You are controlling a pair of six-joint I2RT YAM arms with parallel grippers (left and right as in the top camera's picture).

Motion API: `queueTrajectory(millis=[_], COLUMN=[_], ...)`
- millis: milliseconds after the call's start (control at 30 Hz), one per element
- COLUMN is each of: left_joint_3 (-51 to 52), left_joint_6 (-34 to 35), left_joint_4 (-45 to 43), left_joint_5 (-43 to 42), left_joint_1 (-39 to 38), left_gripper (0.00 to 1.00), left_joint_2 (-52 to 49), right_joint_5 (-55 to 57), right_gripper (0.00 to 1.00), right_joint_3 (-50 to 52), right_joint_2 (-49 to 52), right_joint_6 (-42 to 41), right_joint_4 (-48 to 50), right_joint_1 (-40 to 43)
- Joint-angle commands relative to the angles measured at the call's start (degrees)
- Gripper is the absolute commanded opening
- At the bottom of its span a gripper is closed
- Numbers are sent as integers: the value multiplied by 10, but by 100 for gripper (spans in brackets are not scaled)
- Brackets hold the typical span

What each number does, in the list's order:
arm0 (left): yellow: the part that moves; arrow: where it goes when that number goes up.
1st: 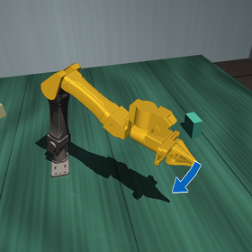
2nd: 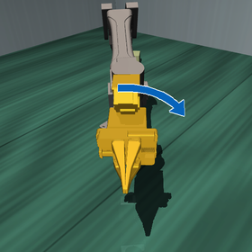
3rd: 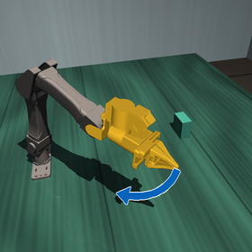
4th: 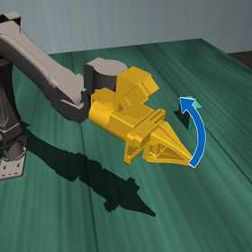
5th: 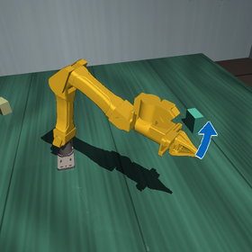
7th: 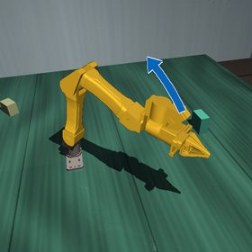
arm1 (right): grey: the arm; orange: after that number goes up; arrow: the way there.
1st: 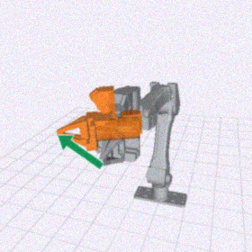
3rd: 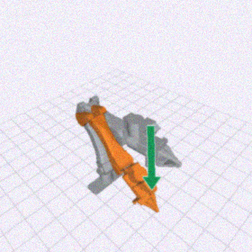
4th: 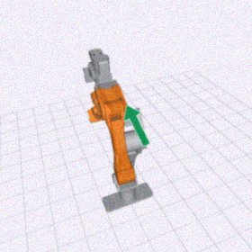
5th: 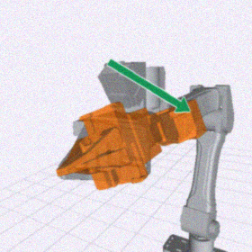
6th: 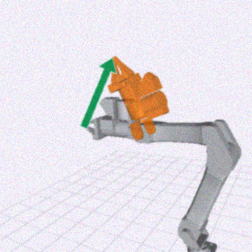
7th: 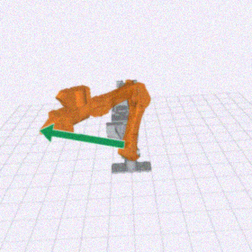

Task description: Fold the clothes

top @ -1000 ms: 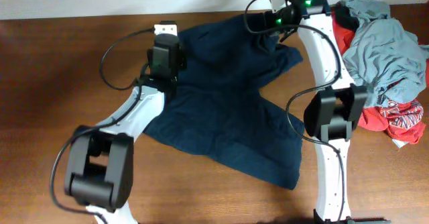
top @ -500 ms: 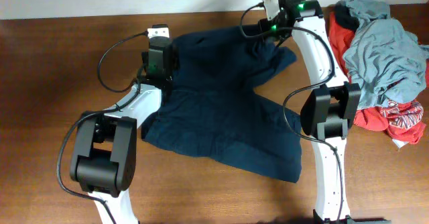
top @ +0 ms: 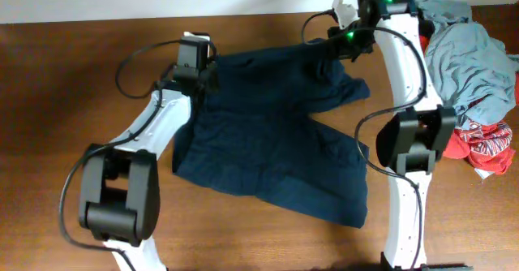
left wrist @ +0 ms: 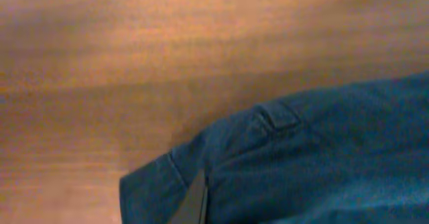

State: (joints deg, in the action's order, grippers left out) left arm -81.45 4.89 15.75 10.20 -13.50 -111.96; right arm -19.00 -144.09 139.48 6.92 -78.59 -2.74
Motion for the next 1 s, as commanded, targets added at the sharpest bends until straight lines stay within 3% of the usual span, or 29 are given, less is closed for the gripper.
queueTrajectory(millis=[0,133,400,567,733,967], left_joint_3=[-38,-63,-69,-70,-70,-70], left_joint_6=[-18,-20,-58,-58,-57,-42], left_joint_4=[48,123,162,235,334,428], left_joint_5=[-22,-25,-26,-65,-128,-141], left_joint_1=[10,10,10,10,10,10], left_gripper=[1,1,0,0,1,0], left_joint_2=[49,74,110,148,188,228], right_joint_5=[-1,0,5,9,1,1], right_gripper=[4,4,4,4,4,4], right_joint_3=[-2,-2,-2,-2,-2,3], right_joint_2=[-44,-63,-113,-149,-172,-203], right_joint_6=[19,35,47,45,0,-34], right_joint_4=[-33,-82,-107,-169,-188,-188], right_joint_1=[9,9,10,9,8,8])
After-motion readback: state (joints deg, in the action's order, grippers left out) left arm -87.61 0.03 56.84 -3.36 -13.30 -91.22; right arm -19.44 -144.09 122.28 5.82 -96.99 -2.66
